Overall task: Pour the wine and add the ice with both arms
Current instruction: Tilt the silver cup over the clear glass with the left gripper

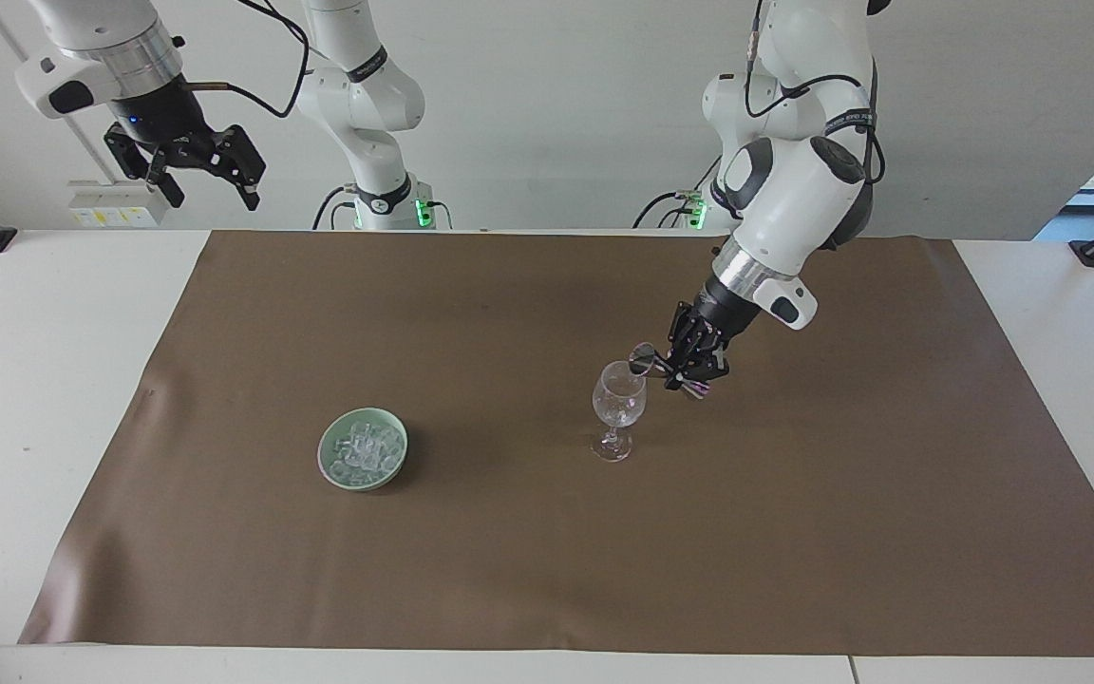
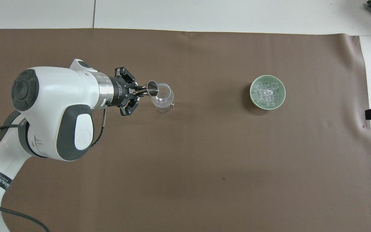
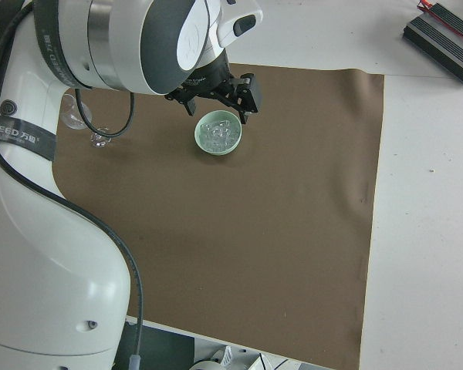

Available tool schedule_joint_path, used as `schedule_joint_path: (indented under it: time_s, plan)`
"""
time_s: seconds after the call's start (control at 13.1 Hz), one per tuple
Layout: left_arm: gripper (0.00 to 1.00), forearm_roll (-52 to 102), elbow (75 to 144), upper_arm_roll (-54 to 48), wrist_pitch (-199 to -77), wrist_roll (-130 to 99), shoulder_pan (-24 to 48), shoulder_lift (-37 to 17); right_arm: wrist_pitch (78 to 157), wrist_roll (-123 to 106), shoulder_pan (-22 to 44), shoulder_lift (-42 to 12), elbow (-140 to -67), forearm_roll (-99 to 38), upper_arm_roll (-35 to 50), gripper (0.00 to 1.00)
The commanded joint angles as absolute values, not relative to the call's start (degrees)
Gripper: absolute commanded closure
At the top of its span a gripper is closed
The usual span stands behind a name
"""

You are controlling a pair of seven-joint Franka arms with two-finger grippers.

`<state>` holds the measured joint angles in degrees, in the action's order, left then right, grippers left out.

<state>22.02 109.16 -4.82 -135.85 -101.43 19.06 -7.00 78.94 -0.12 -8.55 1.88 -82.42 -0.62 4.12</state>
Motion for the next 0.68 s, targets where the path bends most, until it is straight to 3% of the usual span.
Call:
schedule_joint_path:
  time_s: [0.0,0.61]
  plan:
    - [1.0,18.99,107.93,-4.04,-136.49,-104.06,20.74,-8.0,79.36,-0.97,-8.88,2.81,-83.5,-1.41,4.22,0.0]
    - [1.0,12.58,106.96,-4.04,-136.49,-106.79,21.62,-8.35,79.28,-0.88,-8.79,2.81,-83.58,-1.41,4.22,0.0]
